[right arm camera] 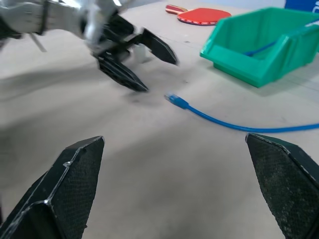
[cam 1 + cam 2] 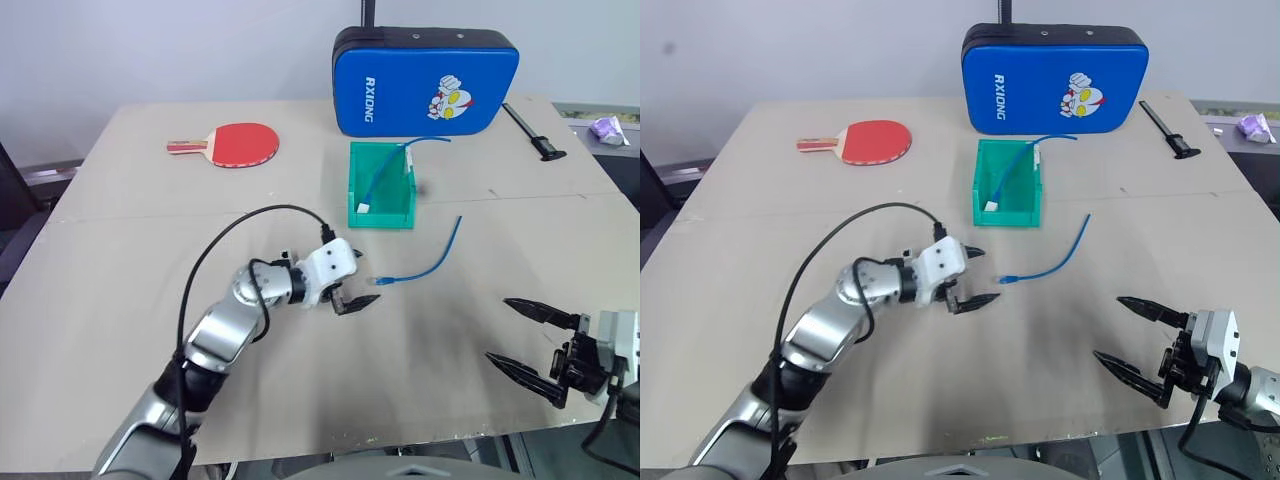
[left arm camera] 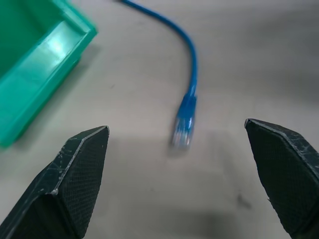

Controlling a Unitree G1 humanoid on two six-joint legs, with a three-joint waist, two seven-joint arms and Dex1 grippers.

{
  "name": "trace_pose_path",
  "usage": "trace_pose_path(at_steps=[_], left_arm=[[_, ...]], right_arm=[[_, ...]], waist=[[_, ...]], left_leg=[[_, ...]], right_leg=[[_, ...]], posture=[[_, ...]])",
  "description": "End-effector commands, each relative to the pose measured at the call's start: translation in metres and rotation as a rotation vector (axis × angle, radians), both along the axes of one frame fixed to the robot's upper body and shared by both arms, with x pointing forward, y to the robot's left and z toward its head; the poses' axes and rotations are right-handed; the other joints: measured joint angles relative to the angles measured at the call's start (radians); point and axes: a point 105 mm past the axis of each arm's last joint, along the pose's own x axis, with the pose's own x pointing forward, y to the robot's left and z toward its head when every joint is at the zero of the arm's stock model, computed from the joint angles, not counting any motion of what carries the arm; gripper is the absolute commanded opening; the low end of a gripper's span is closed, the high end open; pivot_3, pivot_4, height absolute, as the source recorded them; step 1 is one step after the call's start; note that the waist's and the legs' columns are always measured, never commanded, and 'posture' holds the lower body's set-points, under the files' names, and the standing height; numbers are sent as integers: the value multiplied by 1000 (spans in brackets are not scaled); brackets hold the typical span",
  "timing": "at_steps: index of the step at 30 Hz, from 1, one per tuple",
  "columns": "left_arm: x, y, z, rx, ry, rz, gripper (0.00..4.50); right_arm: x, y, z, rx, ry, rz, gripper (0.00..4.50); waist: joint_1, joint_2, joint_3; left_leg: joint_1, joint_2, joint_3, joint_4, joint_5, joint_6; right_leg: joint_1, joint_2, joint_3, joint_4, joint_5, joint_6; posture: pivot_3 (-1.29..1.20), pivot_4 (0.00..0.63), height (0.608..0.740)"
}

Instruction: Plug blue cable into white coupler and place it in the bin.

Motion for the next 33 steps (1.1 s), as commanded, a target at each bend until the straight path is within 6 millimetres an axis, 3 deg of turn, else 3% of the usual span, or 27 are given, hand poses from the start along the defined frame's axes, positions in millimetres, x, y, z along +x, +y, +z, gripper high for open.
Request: trace_pose_path(at_steps=[1,6,14,21,25,31,32,33], left_arm=[[7,-4,3,42,39,-55,4500],[20,-9,7,84,69,-108,4500],[25,3,-6,265,46,-174,4500],[23,-13,-7,205,23,-161,4500],[20,-15,-12,204,40,-158,3419],[18,-16,-15,191,77,-136,415],[19,-16,-14,188,78,-132,24],[19,-16,-14,185,80,-130,24]], right_arm=[[-2,-1,14,-1,-55,-7,4486],[-3,2,9,8,-49,-12,4486],[1,5,12,16,-78,-41,4486],[6,9,13,23,-85,-48,4486],[8,8,13,20,-87,-51,4500],[10,8,14,15,-91,-51,4500],[10,7,14,14,-91,-51,4500],[10,7,14,13,-92,-52,4500]], waist=[[1,0,0],[1,-1,1],[0,-2,1],[3,-2,1],[3,-2,1],[2,-2,1],[2,-2,1],[2,-2,1]], left_leg=[[0,0,-1,0,0,0],[0,0,-1,1,0,0],[-1,-1,-3,2,0,0],[-1,-1,-4,4,0,0],[-2,-1,-4,5,0,0],[-1,-1,-5,5,0,0],[-1,-1,-5,5,0,0],[-1,-1,-5,5,0,0]], right_leg=[[0,0,0,0,0,0],[0,1,0,0,0,0],[-1,2,1,0,0,0],[0,2,2,1,0,0],[0,2,3,1,0,1],[0,2,4,1,1,1],[0,2,4,1,1,1],[0,2,5,2,1,1]], posture=[[0,150,740],[0,150,740],[0,150,740],[0,150,740],[0,150,740],[0,150,740],[0,150,740],[0,150,740]])
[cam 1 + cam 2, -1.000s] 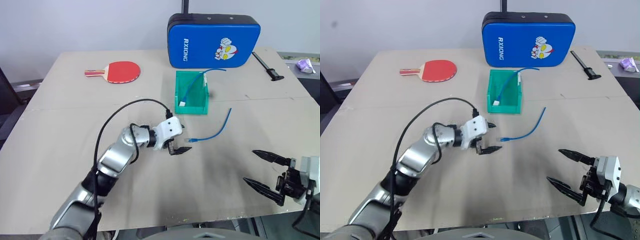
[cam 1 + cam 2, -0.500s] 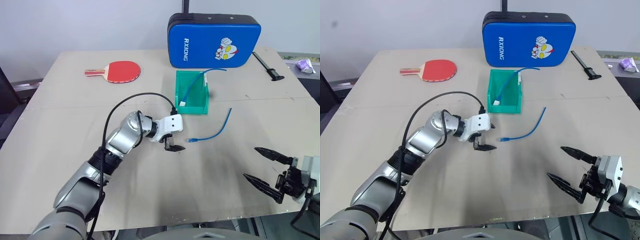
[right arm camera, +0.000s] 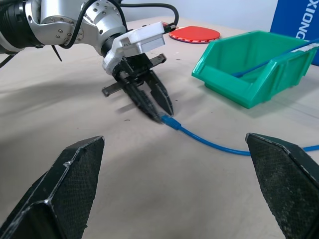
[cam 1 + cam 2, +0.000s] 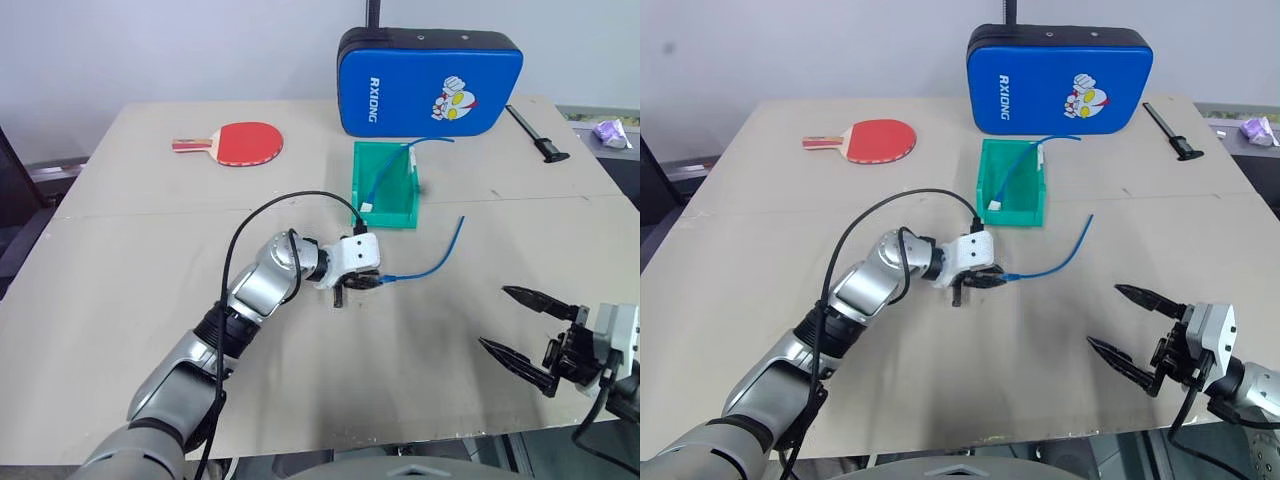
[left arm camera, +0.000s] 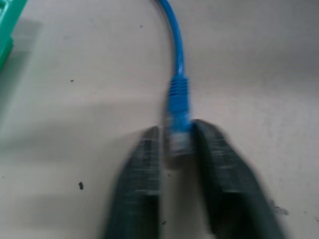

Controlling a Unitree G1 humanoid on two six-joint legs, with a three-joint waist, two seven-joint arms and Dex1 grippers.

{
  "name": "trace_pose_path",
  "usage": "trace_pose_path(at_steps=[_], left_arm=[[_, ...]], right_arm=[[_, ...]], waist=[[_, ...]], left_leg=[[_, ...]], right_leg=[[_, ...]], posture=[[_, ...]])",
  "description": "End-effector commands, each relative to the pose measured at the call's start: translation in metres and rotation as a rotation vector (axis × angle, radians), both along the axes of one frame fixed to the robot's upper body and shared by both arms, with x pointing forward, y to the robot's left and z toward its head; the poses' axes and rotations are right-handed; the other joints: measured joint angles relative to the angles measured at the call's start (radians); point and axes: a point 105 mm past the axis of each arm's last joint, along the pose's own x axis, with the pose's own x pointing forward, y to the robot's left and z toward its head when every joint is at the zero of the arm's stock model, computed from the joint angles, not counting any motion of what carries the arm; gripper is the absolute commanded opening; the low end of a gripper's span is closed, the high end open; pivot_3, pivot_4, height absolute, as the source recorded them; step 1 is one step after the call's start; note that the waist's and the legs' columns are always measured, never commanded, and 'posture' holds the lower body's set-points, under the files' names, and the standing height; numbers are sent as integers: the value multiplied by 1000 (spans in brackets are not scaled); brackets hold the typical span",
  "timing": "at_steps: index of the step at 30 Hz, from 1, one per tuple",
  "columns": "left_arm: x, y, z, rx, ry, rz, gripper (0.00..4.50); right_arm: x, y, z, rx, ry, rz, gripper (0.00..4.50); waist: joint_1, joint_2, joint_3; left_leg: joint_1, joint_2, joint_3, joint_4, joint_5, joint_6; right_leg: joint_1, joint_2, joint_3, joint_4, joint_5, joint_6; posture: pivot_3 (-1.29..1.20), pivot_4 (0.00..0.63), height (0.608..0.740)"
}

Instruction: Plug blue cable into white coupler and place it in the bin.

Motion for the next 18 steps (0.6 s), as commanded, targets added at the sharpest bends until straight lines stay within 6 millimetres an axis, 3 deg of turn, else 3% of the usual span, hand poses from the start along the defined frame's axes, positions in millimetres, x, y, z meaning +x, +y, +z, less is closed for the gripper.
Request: trace_pose_path(at_steps=[1,4,8,12,18], left_arm=[[-3,-2,0,-4,10,-6,24],[-8,-5,4,-48,25,-22,24],[-14,-16,26,-254,82,-14,24],[-31,-26,50,-476,193,-50,24],[-48,-32,75,-715,343,-68,24]], right_arm=[[0,0,6,-9,-21,7,4500],[-1,-1,5,-8,-20,10,4500],[-2,5,6,65,28,9,4500],[-15,23,-7,111,258,68,4500],[3,57,6,256,435,61,4500]], waist=[[0,0,0],[0,0,0],[0,0,0],[-1,0,1],[-17,-2,1]], left_leg=[[0,0,0,0,0,0],[0,0,0,0,0,0],[0,1,0,0,0,0],[-1,1,-1,0,0,0],[0,1,-5,1,0,0]], right_leg=[[0,0,0,0,0,0],[0,0,1,0,0,0],[0,0,1,0,0,0],[0,-1,1,0,0,0],[0,-1,3,1,0,0]], posture=[[0,150,740],[0,150,740],[0,150,740],[0,150,740],[0,150,740]])
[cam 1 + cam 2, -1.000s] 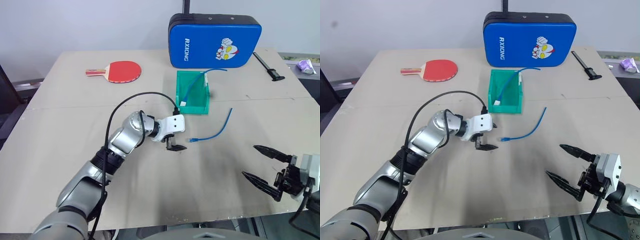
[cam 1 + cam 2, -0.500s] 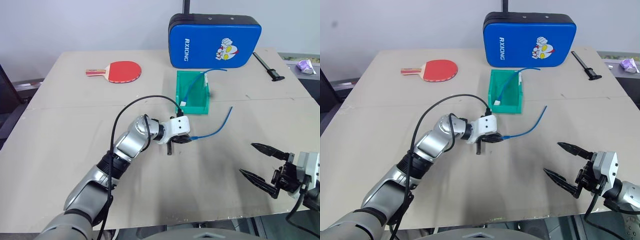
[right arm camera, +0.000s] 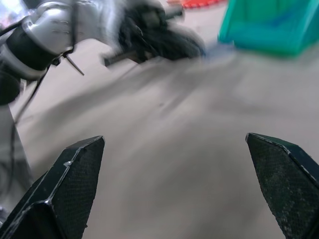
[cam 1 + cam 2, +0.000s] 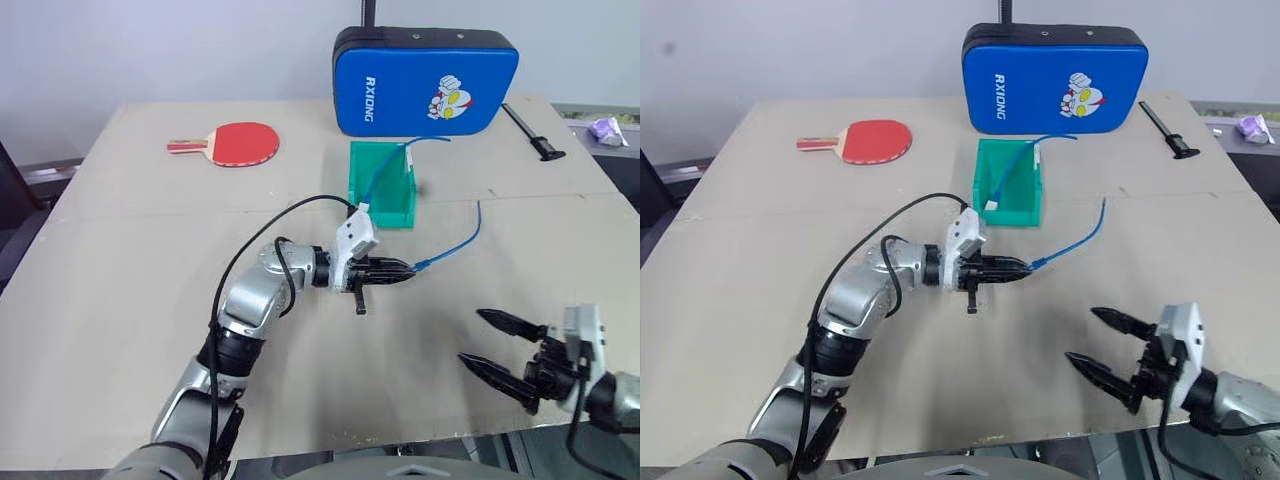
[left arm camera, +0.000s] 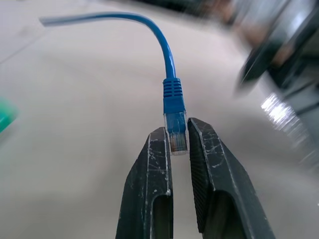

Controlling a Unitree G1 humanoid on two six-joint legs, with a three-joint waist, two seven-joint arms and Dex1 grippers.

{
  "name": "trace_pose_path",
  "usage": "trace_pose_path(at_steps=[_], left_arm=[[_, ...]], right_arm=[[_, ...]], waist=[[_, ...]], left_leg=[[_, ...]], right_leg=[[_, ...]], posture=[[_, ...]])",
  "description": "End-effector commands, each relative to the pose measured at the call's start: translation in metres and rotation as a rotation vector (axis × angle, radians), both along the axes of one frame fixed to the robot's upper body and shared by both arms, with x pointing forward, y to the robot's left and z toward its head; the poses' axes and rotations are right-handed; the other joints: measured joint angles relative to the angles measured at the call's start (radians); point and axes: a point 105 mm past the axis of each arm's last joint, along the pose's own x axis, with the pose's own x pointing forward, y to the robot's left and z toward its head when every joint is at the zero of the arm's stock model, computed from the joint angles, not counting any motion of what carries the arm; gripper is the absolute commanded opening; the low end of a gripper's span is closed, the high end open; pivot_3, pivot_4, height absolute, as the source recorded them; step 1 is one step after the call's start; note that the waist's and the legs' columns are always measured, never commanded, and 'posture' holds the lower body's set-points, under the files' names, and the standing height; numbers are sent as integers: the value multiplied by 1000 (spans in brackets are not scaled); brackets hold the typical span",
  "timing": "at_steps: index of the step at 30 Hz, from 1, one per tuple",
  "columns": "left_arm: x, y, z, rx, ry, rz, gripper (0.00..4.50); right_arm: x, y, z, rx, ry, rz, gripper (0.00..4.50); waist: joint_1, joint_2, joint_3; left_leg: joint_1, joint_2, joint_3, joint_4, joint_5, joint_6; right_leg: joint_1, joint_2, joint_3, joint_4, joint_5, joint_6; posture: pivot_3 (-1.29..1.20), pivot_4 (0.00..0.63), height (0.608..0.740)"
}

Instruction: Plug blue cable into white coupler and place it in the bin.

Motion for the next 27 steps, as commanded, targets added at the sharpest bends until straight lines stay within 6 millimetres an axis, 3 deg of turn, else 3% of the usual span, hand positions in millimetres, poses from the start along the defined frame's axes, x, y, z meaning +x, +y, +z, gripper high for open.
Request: trace_pose_path(at_steps=[1,4,9,24,27], left_arm=[[-9,-1,24,-144,46,-17,24],[-14,-4,32,-220,99,-28,24],[-18,-7,43,-304,152,-29,24],[-30,-11,42,-331,235,-70,24],[-30,-11,40,-322,237,-70,0]], right_arm=[[13,19,26,150,29,5,4500],[29,23,45,274,5,-42,4500],[35,32,62,386,13,-10,4500],[41,42,81,463,3,51,4500],[40,44,84,475,-2,67,3072]], waist=[[-7,-1,1],[-10,-2,1],[-8,-2,1],[-10,-2,1],[-9,-2,1]], left_leg=[[0,0,0,1,0,0],[0,-1,-2,0,0,0],[-3,-2,-6,0,0,0],[-2,-8,-10,0,0,0],[-3,-8,-10,-1,0,0]], right_leg=[[0,0,0,0,0,0],[0,1,1,0,1,1],[0,2,0,-1,1,1],[0,2,2,-1,1,2],[0,2,2,-1,1,2]], posture=[[0,150,740],[0,150,740],[0,150,740],[0,150,740],[0,150,740]])
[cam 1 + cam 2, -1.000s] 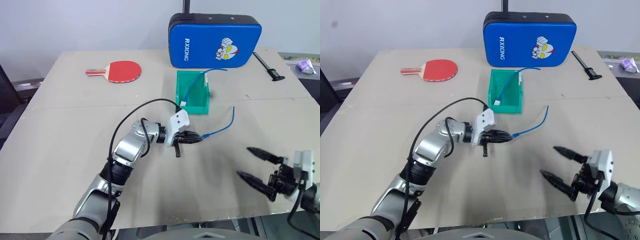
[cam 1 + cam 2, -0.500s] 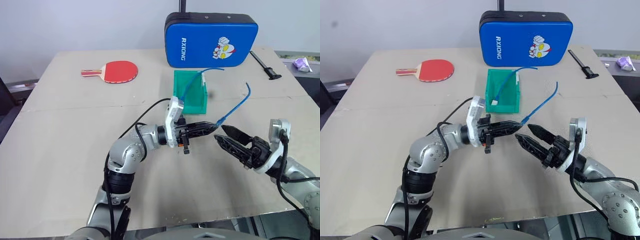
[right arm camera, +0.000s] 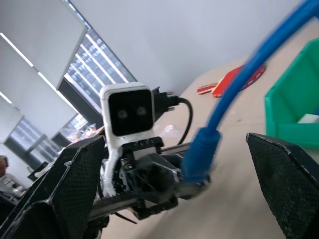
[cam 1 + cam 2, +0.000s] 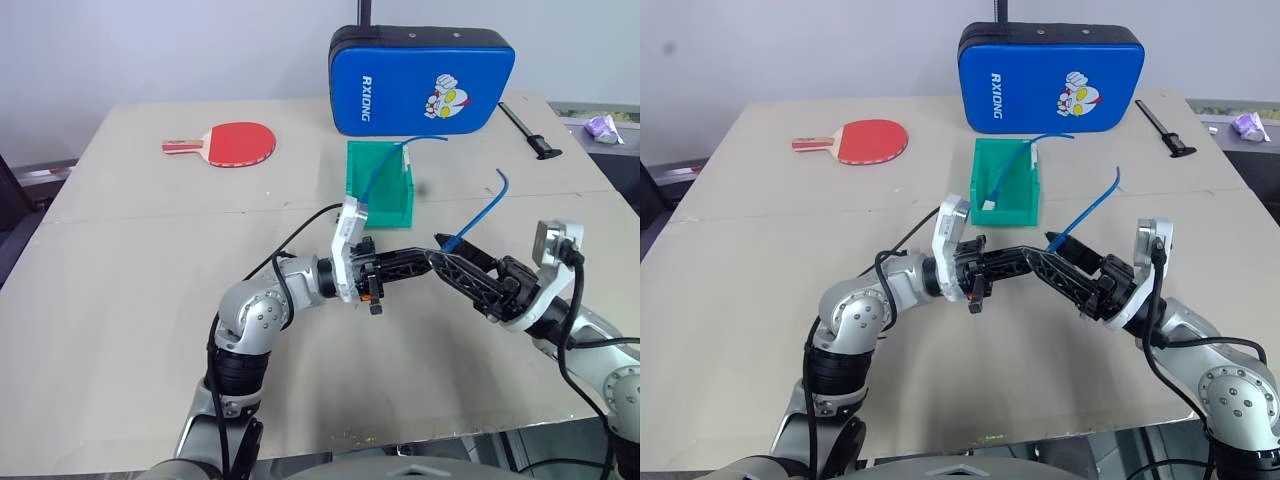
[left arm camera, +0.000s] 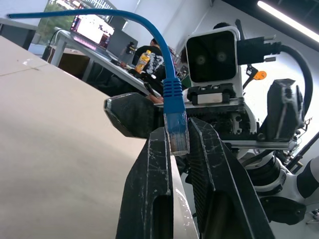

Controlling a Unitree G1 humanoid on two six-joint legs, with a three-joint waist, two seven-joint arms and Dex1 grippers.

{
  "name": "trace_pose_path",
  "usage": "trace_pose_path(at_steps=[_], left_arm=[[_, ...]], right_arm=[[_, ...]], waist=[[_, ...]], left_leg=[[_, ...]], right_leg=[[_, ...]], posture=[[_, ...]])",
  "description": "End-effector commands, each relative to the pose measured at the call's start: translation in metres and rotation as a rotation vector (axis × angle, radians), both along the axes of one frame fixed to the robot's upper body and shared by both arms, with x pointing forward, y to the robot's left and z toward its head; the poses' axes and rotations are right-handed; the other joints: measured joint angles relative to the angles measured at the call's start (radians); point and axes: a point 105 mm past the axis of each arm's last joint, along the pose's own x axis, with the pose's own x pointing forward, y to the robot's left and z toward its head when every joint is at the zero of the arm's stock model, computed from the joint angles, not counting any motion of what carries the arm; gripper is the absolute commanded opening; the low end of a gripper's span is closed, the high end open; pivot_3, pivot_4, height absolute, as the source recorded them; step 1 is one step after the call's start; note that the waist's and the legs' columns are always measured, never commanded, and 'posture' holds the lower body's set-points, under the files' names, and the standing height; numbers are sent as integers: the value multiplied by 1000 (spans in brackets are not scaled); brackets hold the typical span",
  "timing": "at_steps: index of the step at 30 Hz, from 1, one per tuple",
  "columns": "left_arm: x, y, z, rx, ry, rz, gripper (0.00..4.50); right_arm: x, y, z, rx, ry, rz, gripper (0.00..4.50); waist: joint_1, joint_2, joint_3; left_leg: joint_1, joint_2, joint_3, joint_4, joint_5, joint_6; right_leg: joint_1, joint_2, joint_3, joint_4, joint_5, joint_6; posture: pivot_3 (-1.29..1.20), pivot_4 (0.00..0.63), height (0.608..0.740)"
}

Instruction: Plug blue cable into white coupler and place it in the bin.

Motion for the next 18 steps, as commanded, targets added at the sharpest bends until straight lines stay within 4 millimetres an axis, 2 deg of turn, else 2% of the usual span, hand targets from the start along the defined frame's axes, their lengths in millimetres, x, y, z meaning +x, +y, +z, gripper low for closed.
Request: trace_pose_path(at_steps=[1,4,6,12,14,15,16,17,18], left_arm=[[-8,-2,8,-25,-26,-33,0],[-7,-2,7,-22,-22,-28,0],[-7,-1,7,-21,-17,-24,0],[-3,1,7,-31,-14,3,0],[-1,2,7,-32,-24,17,962],[-2,2,7,-32,-26,17,1362],[-2,3,7,-33,-27,16,1549],[-3,3,7,-35,-29,19,2153],[-4,4,8,-37,-29,20,2481]], right_arm=[[-5,4,11,36,-35,30,2654],[-6,5,12,41,-35,36,1046],[-5,5,14,47,-35,34,197],[-5,7,14,45,-31,52,150],[-4,8,14,45,-28,54,149],[-3,8,14,47,-27,53,149],[-2,8,14,49,-27,53,149],[-1,8,14,52,-27,53,149],[0,8,15,55,-26,53,149]], waist=[[0,0,0],[0,0,0],[-1,0,0],[0,0,0],[0,0,0],[-1,0,0],[-1,0,0],[-1,0,0],[-1,0,0]], left_leg=[[0,0,0,0,0,0],[0,0,0,0,0,0],[0,0,0,0,0,0],[0,-1,0,0,0,0],[0,-1,0,0,0,0],[0,-1,0,0,0,0],[0,-1,0,0,0,0],[0,-1,0,0,0,0],[0,-1,0,-1,0,0]], right_leg=[[0,0,0,0,0,0],[0,0,0,-1,0,0],[0,0,1,0,0,0],[0,0,1,0,0,0],[0,0,1,0,0,0],[0,0,1,0,0,0],[0,0,1,0,0,0],[0,0,1,0,0,0],[0,0,1,0,0,0]], posture=[[0,150,740],[0,150,740],[0,150,740],[0,150,740],[0,150,740],[0,150,740],[0,150,740],[0,150,740],[0,150,740]])
